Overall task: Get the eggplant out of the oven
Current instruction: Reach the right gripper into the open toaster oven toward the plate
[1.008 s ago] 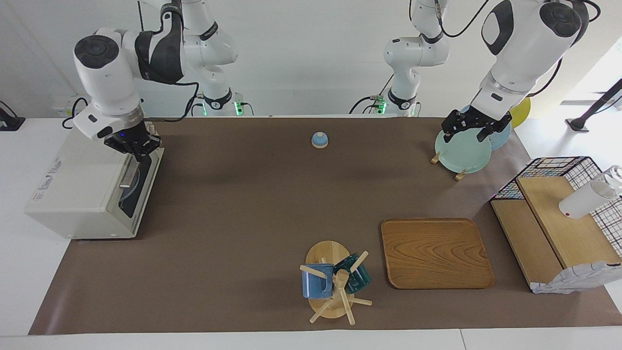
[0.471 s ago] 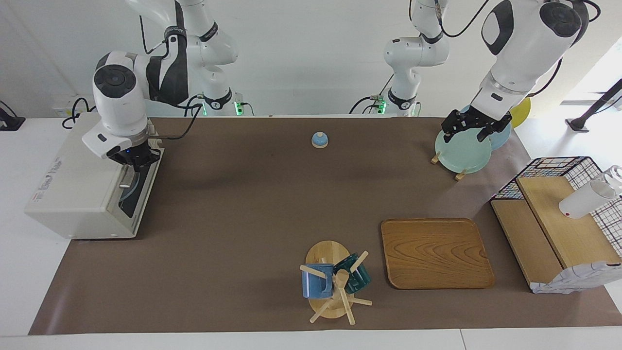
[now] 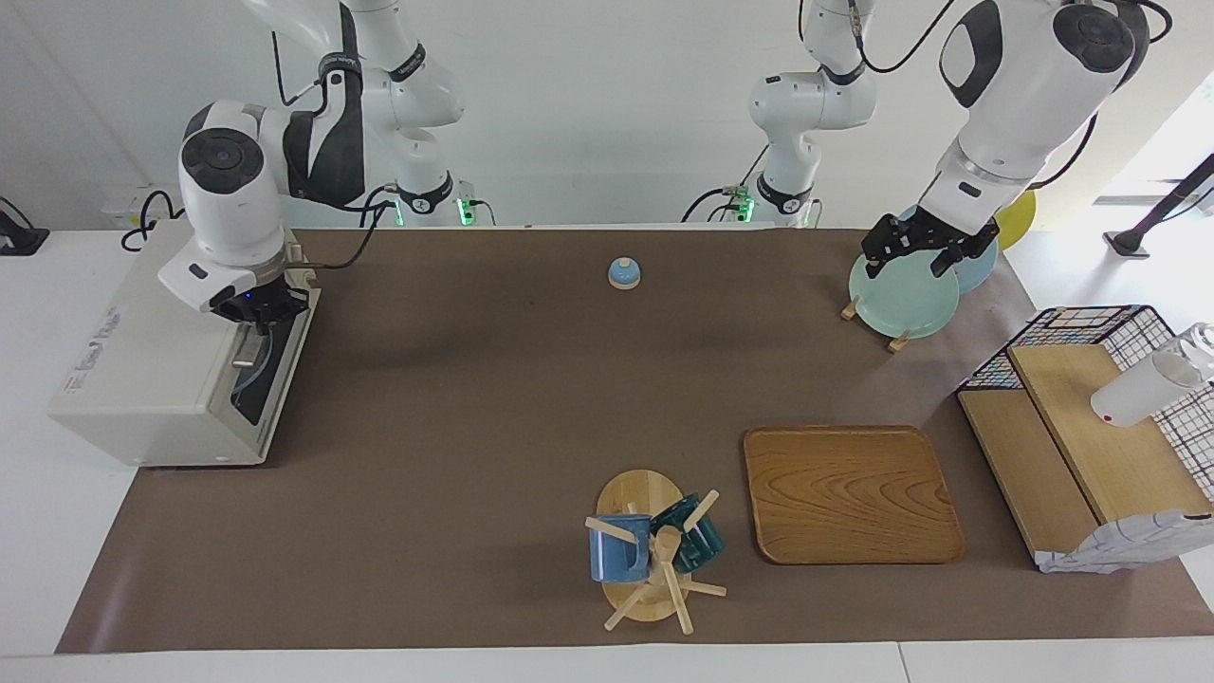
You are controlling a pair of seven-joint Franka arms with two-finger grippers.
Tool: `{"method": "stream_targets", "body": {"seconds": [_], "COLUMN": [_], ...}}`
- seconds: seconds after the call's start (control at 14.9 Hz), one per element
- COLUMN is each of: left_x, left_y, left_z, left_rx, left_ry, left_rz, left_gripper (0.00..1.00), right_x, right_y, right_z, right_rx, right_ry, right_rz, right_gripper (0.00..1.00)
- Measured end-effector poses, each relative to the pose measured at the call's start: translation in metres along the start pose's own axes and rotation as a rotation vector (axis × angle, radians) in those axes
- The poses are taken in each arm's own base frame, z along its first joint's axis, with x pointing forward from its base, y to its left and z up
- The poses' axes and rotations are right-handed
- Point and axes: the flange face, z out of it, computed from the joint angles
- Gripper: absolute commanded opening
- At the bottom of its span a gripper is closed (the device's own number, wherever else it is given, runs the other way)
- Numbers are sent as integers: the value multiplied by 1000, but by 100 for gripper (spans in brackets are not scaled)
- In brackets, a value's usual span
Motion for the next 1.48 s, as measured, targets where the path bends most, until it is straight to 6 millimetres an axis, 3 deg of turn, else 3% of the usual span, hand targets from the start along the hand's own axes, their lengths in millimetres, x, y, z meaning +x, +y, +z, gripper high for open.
{"method": "stream_targets", "body": {"seconds": [0.81, 1.21, 1.48], "left_x": [0, 0, 0], "left_y": [0, 0, 0], "left_z": [0, 0, 0], "left_rx": [0, 0, 0], "left_ry": [0, 0, 0], "left_rz": [0, 0, 0], "left_gripper": [100, 100, 100], "right_x": [-4, 1, 12], "right_y": [-7, -48, -91], "right_z": [4, 14, 42], "right_rx": [39, 135, 165], "right_ry": [43, 112, 140], "right_rz": [-2, -11, 12], "right_gripper": [0, 0, 0]}}
